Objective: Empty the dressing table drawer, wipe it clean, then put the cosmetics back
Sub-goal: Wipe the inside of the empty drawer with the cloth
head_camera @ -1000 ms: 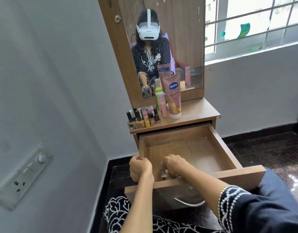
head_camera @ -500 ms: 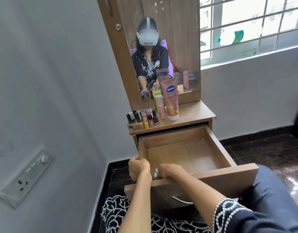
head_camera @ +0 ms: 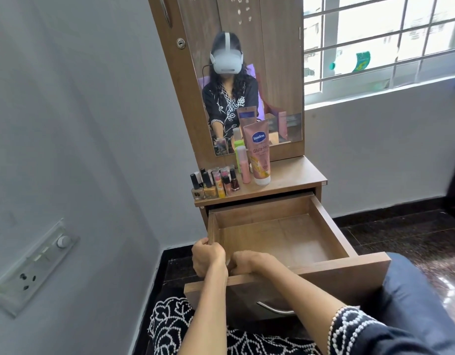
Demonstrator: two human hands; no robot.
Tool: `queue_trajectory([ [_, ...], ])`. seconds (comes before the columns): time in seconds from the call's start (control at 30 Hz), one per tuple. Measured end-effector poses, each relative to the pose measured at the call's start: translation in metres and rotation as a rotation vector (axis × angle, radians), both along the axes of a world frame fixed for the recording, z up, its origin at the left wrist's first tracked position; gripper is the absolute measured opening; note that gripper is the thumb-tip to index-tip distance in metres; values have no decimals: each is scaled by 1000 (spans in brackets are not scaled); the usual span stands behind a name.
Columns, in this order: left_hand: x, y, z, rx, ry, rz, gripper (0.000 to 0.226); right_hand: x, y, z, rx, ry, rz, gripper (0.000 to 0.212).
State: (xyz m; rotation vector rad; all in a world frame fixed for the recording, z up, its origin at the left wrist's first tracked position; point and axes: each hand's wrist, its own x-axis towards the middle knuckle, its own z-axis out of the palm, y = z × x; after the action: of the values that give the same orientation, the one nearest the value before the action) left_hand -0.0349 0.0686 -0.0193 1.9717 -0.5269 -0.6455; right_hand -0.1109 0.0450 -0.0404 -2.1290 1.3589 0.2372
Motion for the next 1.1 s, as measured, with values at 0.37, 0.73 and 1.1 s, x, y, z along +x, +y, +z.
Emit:
queue_trajectory([
  [0.37, 3, -2, 0, 9, -9, -16, 32, 6, 2, 27, -94, 174, 124, 42],
  [0.73, 1, -2, 0, -2, 23, 8, 31, -1, 2, 23, -62, 204, 202, 37],
  [1.1, 2, -1, 0, -8, 18, 11, 30, -32, -37, 12, -260, 15, -107, 19],
])
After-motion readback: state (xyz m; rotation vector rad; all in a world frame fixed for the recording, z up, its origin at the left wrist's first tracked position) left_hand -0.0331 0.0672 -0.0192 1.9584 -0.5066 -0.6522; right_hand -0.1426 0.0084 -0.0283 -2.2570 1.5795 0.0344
